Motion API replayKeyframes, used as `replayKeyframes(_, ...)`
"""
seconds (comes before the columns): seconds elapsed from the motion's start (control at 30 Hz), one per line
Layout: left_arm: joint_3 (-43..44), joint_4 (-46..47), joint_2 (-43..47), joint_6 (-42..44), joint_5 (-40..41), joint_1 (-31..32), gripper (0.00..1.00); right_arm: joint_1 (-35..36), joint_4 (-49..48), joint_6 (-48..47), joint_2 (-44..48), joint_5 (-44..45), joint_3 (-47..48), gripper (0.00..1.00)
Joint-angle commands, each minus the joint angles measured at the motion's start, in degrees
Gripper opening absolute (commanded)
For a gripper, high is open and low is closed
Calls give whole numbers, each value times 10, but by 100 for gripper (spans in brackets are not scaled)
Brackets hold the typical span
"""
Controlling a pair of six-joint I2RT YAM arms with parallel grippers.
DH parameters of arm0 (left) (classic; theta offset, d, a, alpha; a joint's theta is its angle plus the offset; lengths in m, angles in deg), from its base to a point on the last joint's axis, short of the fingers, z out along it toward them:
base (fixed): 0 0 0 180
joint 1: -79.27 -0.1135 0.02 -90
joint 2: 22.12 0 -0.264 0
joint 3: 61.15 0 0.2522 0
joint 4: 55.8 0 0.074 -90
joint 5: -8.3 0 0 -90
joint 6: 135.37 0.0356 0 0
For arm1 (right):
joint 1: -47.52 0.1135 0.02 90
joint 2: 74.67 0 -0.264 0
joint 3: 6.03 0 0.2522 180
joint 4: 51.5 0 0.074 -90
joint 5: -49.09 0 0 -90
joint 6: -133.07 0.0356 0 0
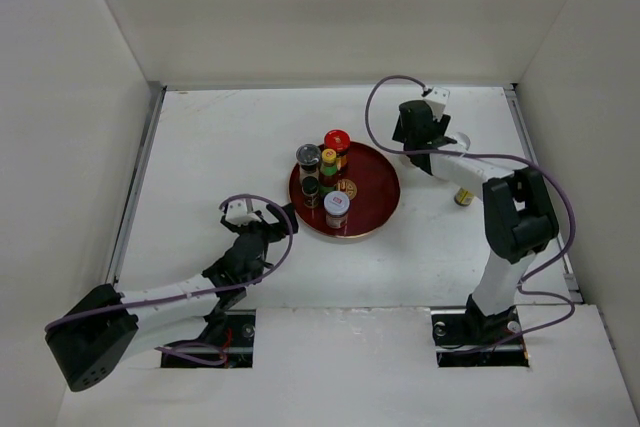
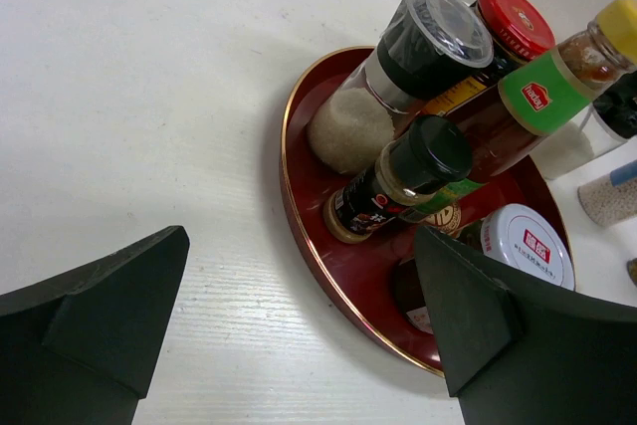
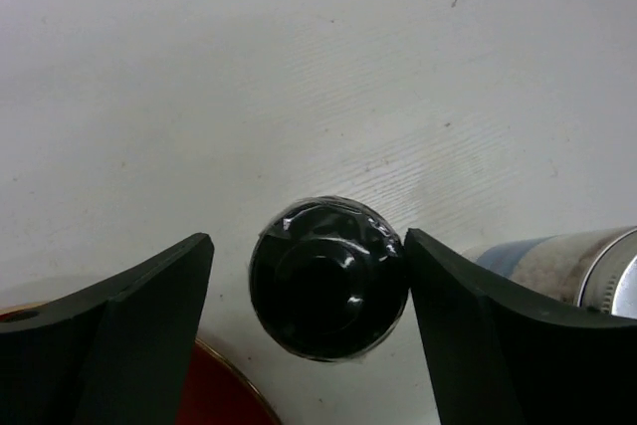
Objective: Organize the condiment bottles
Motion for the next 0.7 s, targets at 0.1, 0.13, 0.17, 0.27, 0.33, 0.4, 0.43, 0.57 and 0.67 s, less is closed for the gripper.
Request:
replayKeyframes(0.1,0,32,8,-6,3,-9,100,-4,-5,3,14,-15,15,56)
replayKeyframes(0.13,0,32,6,-6,2,-9,100,-4,-7,3,26,-12,10,53)
replayKeyframes(0.17,0,33,5,-6,1,-9,100,-4,-11,2,39,-10,5,51)
replayKeyframes(0.27,1,34,-2,-6,0,-9,100,4,-24,-7,88,5,-12,49)
replayKeyframes(0.33,1,35,-4,-6,0,-9,100,21,-37,-18,116,6,-25,49)
replayKeyframes(0.4,1,35,0,-7,0,-9,100,45,-43,-22,134,2,-38,49)
replayKeyframes(0.43,1,35,1,-7,0,-9,100,58,-46,-20,137,-2,-41,50)
replayKeyframes(0.57,4,35,-12,-8,-1,-10,100,109,-58,-9,124,-19,-43,50)
replayKeyframes(0.67,3,35,-6,-8,-3,-10,100,136,-69,4,98,-36,-32,51)
